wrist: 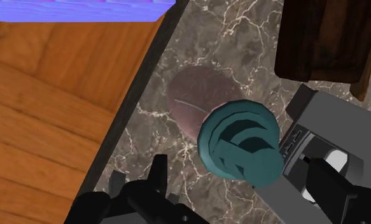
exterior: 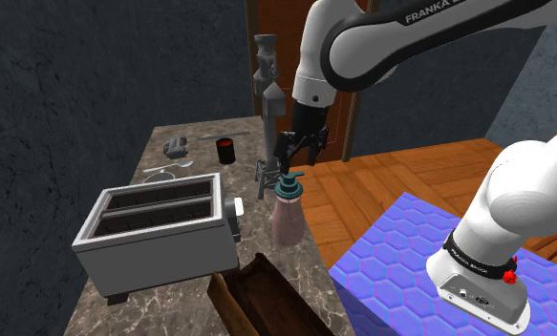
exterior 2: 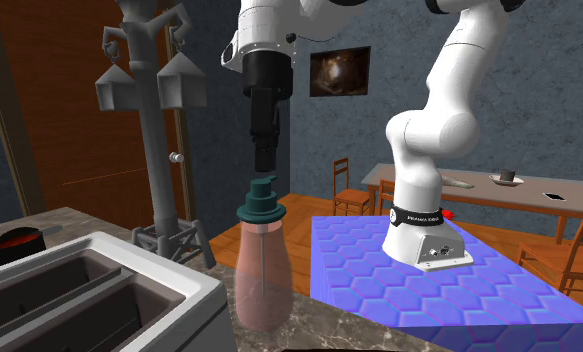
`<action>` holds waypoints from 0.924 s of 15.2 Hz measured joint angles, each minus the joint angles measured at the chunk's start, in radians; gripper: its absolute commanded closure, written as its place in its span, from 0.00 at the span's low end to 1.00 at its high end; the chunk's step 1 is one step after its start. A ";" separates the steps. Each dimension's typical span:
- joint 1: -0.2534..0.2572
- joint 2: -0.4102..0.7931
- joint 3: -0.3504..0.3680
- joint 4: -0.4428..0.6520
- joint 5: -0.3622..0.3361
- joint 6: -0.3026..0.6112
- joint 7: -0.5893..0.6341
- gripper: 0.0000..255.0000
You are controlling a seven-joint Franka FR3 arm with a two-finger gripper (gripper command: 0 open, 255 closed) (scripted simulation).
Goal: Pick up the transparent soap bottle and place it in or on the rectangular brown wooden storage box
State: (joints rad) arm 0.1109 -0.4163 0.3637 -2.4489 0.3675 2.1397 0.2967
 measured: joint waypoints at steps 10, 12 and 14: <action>0.010 0.077 0.042 -0.043 0.015 0.130 0.018 0.00; 0.010 0.078 0.043 -0.044 0.015 0.132 0.018 0.00; 0.010 0.079 0.043 -0.044 0.016 0.132 0.018 0.00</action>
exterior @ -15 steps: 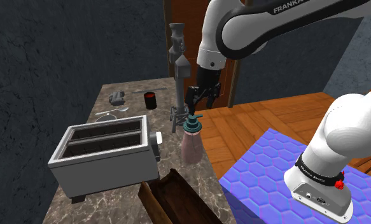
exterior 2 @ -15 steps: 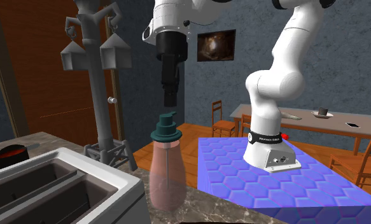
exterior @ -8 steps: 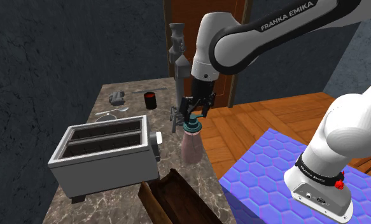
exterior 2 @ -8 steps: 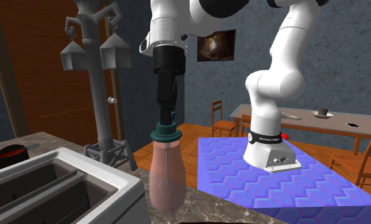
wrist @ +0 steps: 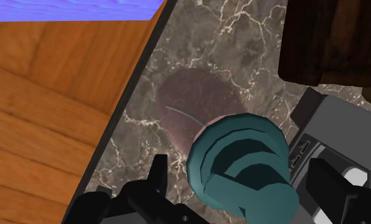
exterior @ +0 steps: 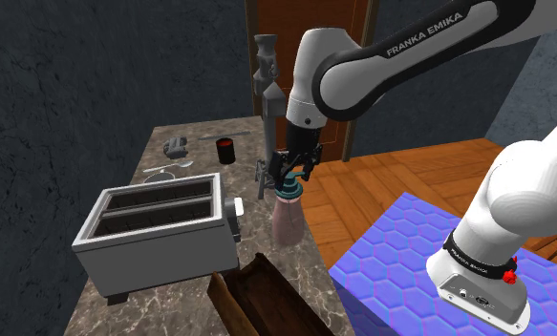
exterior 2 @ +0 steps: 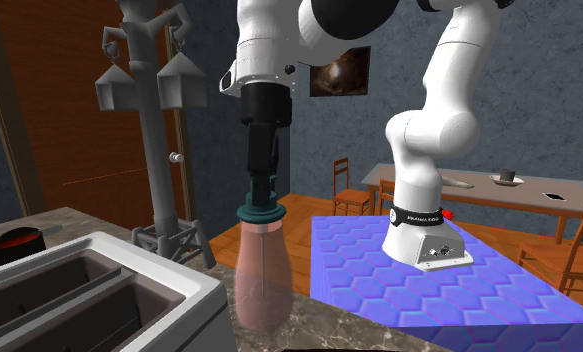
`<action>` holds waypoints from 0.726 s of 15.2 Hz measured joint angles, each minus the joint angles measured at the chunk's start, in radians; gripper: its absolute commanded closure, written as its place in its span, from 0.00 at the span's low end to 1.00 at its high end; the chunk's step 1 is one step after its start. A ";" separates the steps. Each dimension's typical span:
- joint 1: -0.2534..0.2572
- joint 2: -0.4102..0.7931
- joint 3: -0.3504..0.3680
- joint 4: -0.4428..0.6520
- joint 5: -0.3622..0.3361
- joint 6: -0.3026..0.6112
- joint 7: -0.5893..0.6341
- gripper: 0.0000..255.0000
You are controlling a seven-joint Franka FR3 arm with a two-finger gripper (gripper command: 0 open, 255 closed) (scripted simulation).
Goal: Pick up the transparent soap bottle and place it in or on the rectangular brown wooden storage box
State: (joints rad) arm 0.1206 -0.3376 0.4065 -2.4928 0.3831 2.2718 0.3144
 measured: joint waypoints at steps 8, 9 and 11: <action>0.000 0.000 0.000 0.002 0.000 0.001 0.001 1.00; 0.000 0.000 0.000 0.002 -0.001 0.001 0.001 1.00; 0.000 -0.001 0.000 0.001 0.000 0.001 0.000 1.00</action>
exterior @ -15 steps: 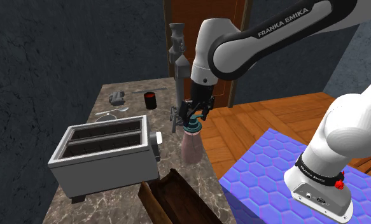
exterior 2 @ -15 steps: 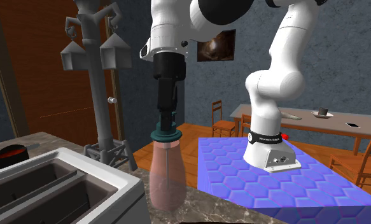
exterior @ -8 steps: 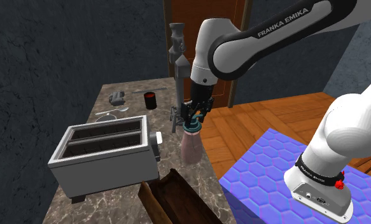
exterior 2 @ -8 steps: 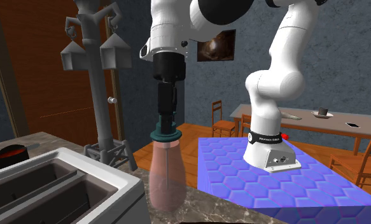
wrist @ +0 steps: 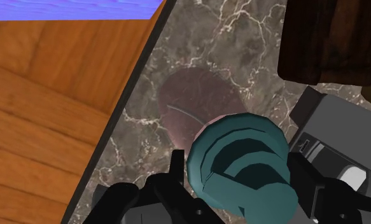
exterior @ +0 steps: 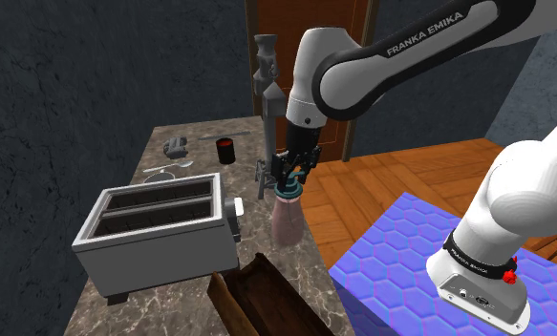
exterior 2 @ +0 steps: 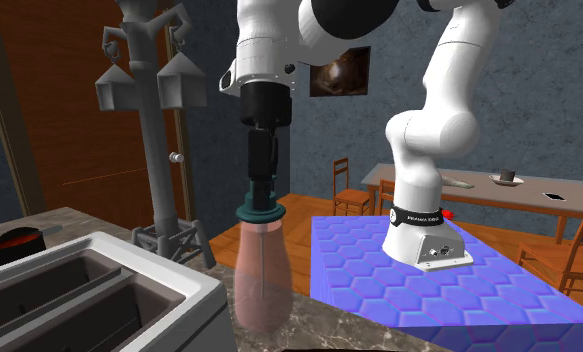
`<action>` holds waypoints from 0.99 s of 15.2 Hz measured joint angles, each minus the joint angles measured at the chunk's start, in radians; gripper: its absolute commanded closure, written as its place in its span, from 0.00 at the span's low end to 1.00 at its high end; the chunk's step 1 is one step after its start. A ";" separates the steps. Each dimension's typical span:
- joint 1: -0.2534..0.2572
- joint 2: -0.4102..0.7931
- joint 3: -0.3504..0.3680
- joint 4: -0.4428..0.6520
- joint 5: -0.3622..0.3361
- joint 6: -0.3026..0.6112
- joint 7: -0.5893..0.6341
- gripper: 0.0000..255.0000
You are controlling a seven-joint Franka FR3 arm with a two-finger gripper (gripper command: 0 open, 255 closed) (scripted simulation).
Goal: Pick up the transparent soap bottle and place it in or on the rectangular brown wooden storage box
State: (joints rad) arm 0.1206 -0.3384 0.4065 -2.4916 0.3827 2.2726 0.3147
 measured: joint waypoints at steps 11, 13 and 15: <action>-0.006 -0.059 -0.024 0.085 -0.018 -0.146 0.019 1.00; -0.008 -0.066 -0.027 0.110 -0.023 -0.176 0.026 1.00; -0.008 -0.073 -0.030 0.130 -0.026 -0.203 0.033 1.00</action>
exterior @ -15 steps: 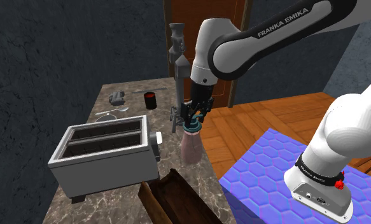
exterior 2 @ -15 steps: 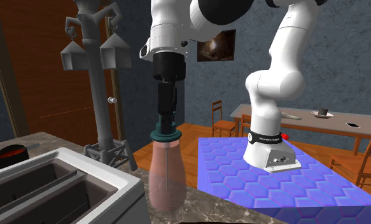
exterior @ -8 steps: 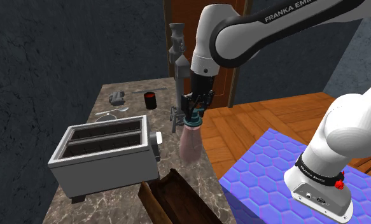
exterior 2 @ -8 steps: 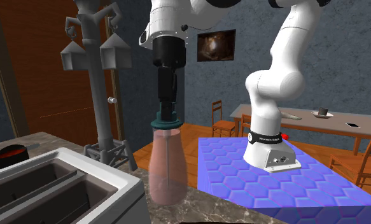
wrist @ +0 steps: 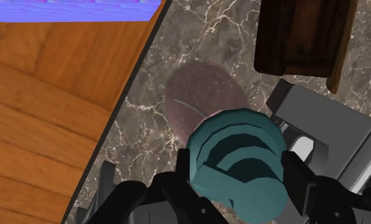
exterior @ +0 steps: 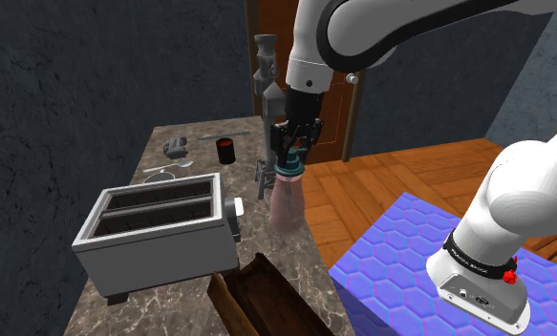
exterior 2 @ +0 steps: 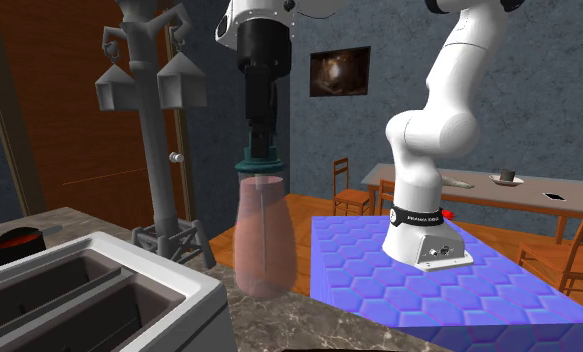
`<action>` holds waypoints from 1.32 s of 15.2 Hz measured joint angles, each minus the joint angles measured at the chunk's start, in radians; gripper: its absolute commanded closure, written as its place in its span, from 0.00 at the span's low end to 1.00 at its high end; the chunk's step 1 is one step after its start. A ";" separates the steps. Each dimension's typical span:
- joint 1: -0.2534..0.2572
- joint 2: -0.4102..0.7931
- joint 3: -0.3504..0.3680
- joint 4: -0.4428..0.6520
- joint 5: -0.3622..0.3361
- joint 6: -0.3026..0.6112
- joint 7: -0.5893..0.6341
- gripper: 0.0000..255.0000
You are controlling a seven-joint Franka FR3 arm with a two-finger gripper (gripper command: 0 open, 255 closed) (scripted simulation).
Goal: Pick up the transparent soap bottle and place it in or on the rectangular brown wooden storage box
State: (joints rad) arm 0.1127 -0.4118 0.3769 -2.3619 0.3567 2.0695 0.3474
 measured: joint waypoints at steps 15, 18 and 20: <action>-0.011 -0.030 -0.032 0.173 -0.028 -0.202 0.030 1.00; -0.013 -0.028 -0.034 0.209 -0.032 -0.235 0.038 1.00; -0.003 -0.048 -0.022 0.217 -0.025 -0.257 0.063 1.00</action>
State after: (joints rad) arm 0.1101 -0.4598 0.3545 -2.1447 0.3321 1.8129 0.4106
